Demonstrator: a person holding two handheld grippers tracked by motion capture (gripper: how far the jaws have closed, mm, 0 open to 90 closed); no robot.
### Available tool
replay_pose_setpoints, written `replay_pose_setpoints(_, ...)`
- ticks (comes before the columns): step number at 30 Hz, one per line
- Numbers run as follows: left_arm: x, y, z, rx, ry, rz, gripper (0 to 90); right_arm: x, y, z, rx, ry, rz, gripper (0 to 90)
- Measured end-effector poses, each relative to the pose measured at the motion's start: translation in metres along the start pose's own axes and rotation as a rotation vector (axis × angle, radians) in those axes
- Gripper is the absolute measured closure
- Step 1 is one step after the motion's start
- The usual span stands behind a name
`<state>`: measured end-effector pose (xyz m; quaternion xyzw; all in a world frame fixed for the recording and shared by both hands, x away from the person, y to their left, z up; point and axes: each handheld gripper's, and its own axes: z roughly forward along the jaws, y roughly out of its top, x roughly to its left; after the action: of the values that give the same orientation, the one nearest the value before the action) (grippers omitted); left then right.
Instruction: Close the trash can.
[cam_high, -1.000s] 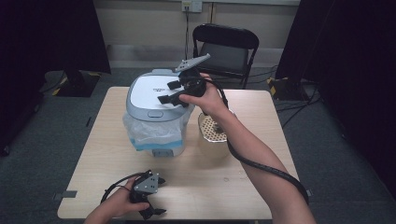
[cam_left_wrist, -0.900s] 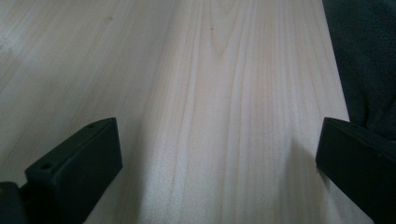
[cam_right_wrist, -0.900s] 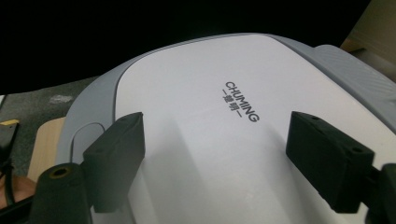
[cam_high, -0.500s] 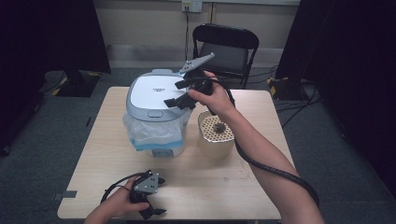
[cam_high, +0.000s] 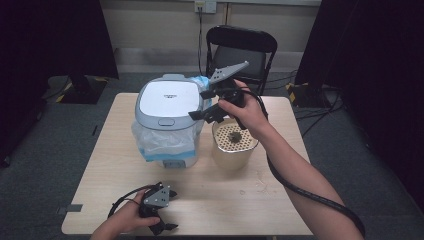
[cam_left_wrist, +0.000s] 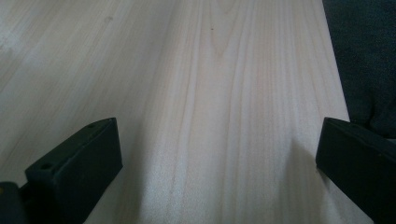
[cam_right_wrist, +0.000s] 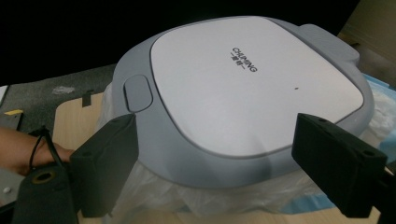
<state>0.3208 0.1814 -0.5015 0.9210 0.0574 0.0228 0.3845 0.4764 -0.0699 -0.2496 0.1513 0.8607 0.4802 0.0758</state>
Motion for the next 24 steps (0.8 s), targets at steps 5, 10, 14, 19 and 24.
replay_pose_setpoints(5, 0.0, 0.0, 0.0, 0.001, 0.0, 0.0, 0.0, 0.002, -0.006, -0.01, -0.01, -0.001, 0.007, 14.5)
replay_pose_setpoints(10, 0.0, 0.0, 0.0, 0.004, 0.002, -0.001, 0.0, 0.004, -0.013, -0.012, 0.009, -0.002, 0.004, 14.5)
replay_pose_setpoints(14, 0.0, 0.0, 0.0, 0.004, 0.0, -0.002, 0.0, 0.007, -0.019, -0.013, 0.015, 0.004, 0.007, 14.6)
replay_pose_setpoints(19, 0.0, 0.0, 0.0, 0.006, 0.002, -0.005, 0.0, 0.009, -0.027, -0.012, 0.026, 0.006, 0.009, 14.5)
replay_pose_setpoints(24, 0.0, 0.0, 0.0, 0.002, 0.0, -0.002, 0.0, 0.013, -0.034, -0.011, 0.038, 0.009, -0.001, 14.6)
